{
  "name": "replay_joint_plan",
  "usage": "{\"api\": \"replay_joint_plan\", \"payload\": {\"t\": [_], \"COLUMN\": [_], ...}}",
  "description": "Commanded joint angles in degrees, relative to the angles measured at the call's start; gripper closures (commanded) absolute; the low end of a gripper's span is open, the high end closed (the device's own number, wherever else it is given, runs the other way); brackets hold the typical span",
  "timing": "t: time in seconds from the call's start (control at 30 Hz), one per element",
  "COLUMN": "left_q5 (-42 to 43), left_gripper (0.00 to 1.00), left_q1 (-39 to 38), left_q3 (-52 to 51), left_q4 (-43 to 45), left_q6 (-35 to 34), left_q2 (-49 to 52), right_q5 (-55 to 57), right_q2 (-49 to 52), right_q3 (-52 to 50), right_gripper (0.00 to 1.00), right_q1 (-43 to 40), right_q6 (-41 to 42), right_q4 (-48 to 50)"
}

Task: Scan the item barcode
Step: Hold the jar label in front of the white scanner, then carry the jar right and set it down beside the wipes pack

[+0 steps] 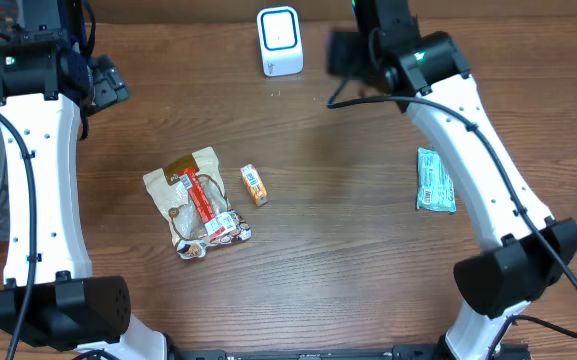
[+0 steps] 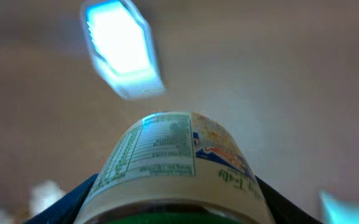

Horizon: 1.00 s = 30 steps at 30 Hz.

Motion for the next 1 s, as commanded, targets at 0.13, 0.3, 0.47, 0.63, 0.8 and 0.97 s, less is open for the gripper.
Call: {"api": "replay_joint_plan", "payload": {"t": [0.13, 0.3, 0.47, 0.63, 0.8, 0.97], "left_q5": [0.0, 0.0, 0.0, 0.0, 0.0, 0.0], "left_gripper": [0.00, 0.00, 0.00, 0.00, 0.00, 0.00], "left_q1": [0.1, 0.1, 0.1, 0.1, 0.1, 0.1], "left_q3": [1.2, 1.2, 1.2, 1.2, 1.2, 1.2], "left_q4": [0.0, 0.0, 0.0, 0.0, 0.0, 0.0], "left_q6": [0.7, 0.7, 0.7, 0.7, 0.7, 0.7], "left_q2": [-1.5, -1.5, -1.5, -1.5, -1.5, -1.5], "right_q5": [-0.7, -0.7, -0.7, -0.7, -0.7, -0.8], "right_q2": [1.9, 1.9, 1.9, 1.9, 1.9, 1.9], "right_q3": [-10.4, -19.5, -25.5, -29.4, -31.1, -33.5], "right_gripper": [0.96, 0.95, 0.96, 0.93, 0.92, 0.88], "right_q1": [-2.8, -4.0, -5.6, -7.5, -9.0, -9.0], "right_q6": [3.7, 3.7, 3.7, 3.7, 3.7, 3.7], "right_q4": [-9.5, -7.5, -5.3, -2.9, -1.1, 1.8]}}
